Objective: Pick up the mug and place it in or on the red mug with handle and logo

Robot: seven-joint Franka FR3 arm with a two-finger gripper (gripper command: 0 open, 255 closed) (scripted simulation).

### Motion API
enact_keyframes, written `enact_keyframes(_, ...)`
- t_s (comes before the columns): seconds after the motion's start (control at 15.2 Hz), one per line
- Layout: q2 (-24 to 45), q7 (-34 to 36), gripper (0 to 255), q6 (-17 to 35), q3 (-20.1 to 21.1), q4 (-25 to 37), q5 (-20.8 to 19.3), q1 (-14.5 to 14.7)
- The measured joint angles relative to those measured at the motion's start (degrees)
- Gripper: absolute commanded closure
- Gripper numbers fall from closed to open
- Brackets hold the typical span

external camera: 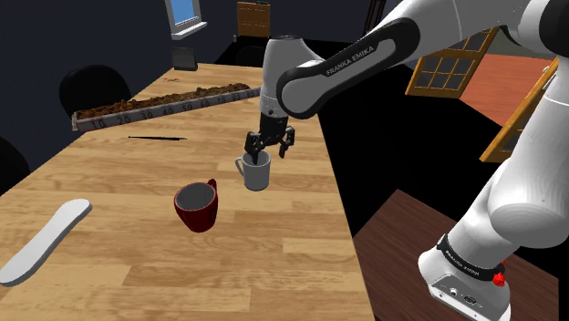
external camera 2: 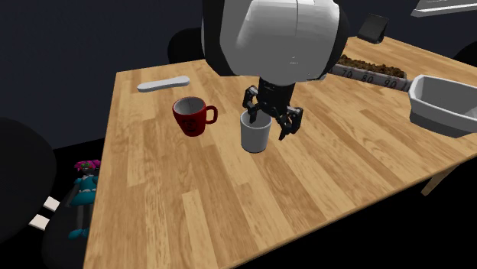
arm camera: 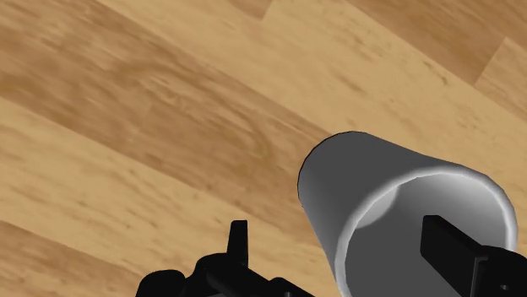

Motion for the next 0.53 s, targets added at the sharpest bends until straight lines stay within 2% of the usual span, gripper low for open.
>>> enact_keyframes(0.4,0.46,0.11,0,0.44,-0.04,0.03,-0.20,0.04)
enact_keyframes(0.46,0.46,0.11,255,0.44,-0.04,0.03,-0.20,0.04)
enact_keyframes(0.53,0.46,0.11,255,0.44,-0.04,0.03,-0.20,0.04)
